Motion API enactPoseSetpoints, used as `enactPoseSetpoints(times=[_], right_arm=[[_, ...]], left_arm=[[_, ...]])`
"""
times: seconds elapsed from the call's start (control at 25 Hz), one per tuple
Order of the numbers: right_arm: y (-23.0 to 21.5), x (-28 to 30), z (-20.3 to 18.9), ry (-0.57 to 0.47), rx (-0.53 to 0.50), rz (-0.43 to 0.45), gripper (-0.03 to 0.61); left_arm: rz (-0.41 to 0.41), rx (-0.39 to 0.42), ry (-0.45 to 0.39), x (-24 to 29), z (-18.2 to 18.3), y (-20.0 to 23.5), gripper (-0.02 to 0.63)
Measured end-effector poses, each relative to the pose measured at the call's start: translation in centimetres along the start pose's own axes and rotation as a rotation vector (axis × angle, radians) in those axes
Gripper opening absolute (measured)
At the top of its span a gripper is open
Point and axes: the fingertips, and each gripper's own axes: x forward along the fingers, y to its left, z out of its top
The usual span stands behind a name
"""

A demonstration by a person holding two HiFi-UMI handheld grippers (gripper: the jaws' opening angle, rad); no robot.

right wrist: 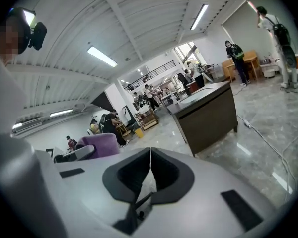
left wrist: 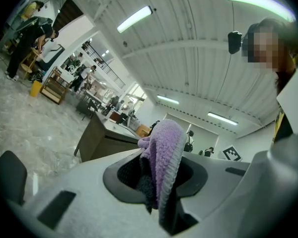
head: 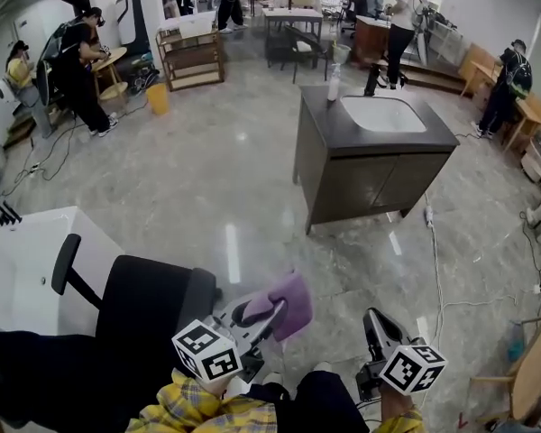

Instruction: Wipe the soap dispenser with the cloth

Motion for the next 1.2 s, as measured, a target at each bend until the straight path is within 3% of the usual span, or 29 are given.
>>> enactPoseSetpoints(times=[0.36,0.8,1.2], right_arm=[[-3.0,6.7,5.6,-0.009,-0.014,0.057,0.006],[-12.4,13.8,16.8,0.024,-0.075,0.160,0.006],[-20.6,17.2,21.5,0.035,-0.041,0.184,0.006]], left_arm=[[0.043,0.001,-0.031,6.0,2.4,4.4,0.087],[0.101,0.057,-0.092,21.4,6.5,6.2,0.087],[0.108,0.048,-0.094,31.8,6.4,6.7,0.087]])
